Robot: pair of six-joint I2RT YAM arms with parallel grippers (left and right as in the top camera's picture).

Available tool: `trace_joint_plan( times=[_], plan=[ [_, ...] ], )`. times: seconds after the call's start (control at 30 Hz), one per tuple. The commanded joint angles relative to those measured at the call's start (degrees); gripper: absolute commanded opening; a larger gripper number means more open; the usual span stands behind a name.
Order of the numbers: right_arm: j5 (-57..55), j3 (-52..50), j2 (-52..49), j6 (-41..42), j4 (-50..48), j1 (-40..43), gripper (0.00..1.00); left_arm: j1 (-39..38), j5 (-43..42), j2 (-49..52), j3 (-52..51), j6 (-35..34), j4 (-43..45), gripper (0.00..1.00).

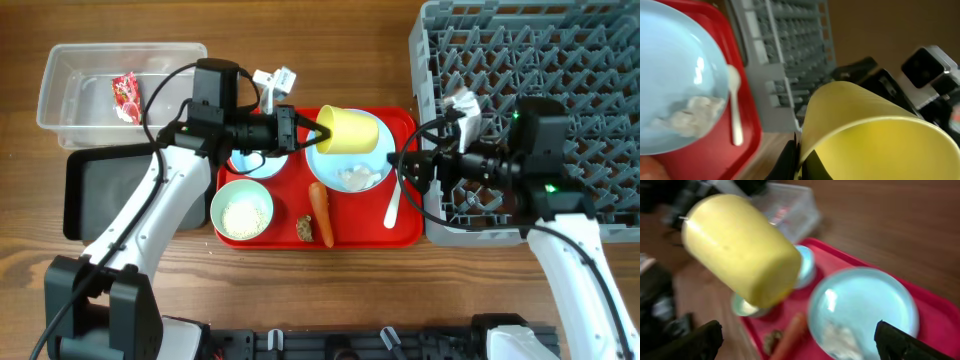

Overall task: Sort waste into correct bins and load items into the dishwasher rack
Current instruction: 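Hand the yellow cup from the left gripper to the right gripper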

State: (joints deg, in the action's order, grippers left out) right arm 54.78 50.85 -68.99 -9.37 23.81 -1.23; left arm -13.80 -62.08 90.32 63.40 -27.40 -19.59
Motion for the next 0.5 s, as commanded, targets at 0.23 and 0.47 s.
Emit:
trace_joint_plan(
  times=[0.23, 0.47],
  plan=[
    [24.79, 1.18, -6.25, -1.86, -9.68, -0.09, 1.00, -0.66, -7.54, -0.96, 0.59, -2.16, 1.31, 0.04],
    [22.80, 1.18, -6.97, -0.98, -10.78, -0.09, 1.00, -4.13, -7.50, -0.96, 0.59, -4.31, 5.46, 0.04]
  ],
)
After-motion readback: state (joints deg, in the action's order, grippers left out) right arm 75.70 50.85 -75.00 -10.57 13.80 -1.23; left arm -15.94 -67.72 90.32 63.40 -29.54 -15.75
